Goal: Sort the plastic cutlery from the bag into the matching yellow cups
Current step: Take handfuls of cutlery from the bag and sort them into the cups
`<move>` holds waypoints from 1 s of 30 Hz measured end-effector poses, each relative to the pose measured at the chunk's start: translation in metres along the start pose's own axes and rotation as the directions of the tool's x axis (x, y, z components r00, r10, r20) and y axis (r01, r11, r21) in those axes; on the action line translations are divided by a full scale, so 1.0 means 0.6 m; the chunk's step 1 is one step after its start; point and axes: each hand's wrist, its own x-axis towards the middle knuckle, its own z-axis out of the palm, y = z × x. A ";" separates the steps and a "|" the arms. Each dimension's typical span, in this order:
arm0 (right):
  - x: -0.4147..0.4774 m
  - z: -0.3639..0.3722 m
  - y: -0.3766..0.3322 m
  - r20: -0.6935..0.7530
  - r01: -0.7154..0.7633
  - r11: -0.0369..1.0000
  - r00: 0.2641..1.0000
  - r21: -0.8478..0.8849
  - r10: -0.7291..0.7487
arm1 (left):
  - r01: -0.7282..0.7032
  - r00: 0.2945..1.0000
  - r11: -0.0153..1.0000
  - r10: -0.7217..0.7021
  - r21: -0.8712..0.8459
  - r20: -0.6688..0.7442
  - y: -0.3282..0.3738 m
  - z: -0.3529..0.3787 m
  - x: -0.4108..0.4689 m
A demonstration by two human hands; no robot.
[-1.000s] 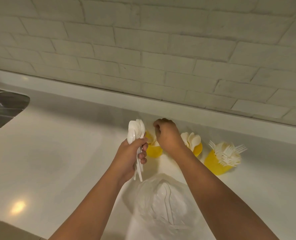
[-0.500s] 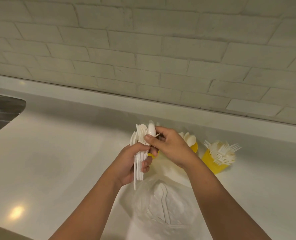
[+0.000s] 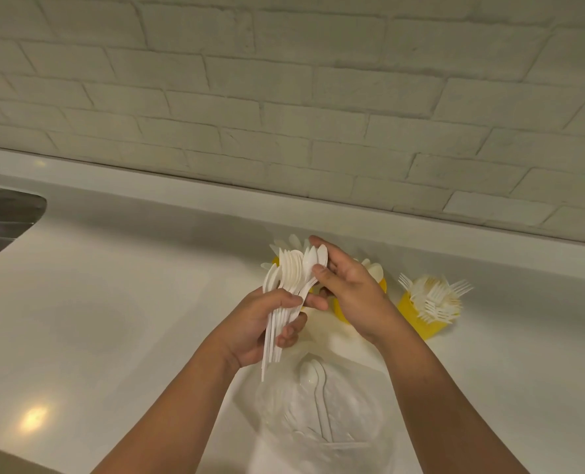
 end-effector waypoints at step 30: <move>-0.042 0.002 0.005 0.060 0.060 0.961 0.997 -0.269 -0.046 | 0.045 0.996 0.828 -0.082 0.559 0.041 0.004 0.002 0.003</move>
